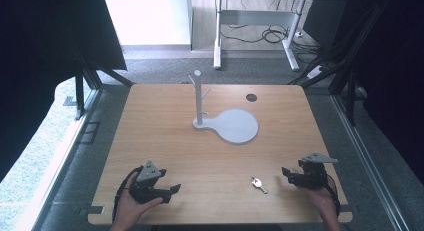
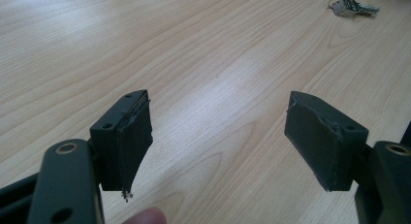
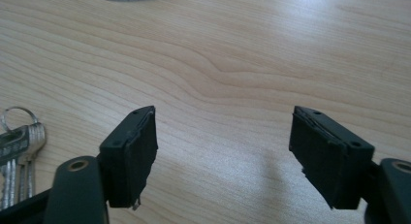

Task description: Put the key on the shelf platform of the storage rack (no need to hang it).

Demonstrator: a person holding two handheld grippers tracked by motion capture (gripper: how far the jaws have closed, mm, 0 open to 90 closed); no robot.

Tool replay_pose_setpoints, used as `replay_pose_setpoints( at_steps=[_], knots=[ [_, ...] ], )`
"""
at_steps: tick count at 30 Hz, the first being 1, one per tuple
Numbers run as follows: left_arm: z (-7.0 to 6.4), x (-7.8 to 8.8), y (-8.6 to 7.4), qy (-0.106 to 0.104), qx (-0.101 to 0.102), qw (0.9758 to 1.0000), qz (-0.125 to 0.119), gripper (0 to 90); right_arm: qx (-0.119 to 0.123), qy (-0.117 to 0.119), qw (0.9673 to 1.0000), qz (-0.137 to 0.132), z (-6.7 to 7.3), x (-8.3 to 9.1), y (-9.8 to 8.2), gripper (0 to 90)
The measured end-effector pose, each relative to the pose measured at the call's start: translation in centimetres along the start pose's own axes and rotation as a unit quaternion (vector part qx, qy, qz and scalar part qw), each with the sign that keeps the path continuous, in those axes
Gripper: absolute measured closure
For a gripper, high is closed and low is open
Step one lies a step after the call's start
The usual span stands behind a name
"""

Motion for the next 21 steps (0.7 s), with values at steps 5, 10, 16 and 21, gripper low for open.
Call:
replay_pose_setpoints(
  at_steps=[5, 10, 16, 21],
  knots=[
    [-0.08, 0.04, 0.03, -0.003, 0.002, 1.0000, -0.001, 25.4, 0.011, 0.002, 0.9999, -0.001, 0.24, 0.39, 0.24, 28.3],
    [-0.13, 0.14, 0.07, -0.006, 0.002, 1.0000, -0.001, 25.3, 0.018, 0.003, 0.9998, -0.005, 0.37, 0.61, 0.38, 29.5],
    [-0.05, 0.12, 0.05, -0.007, 0.003, 1.0000, 0.000, 25.3, 0.027, 0.005, 0.9996, -0.002, 0.34, 0.70, 0.40, 29.8],
    [-0.12, 0.09, 0.08, -0.007, 0.002, 1.0000, 0.001, 25.3, 0.033, 0.005, 0.9994, 0.003, 0.35, 0.72, 0.47, 29.9]
  ],
)
Point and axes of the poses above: each handheld gripper's, and its own axes: x roughly backward along the jaws, y roughly out of its top, z roughly to its left, the point moved 1 cm from there along -x, roughly forward along the jaws, and after that the axes turned 4 degrees about z, right-handed, at the moved point
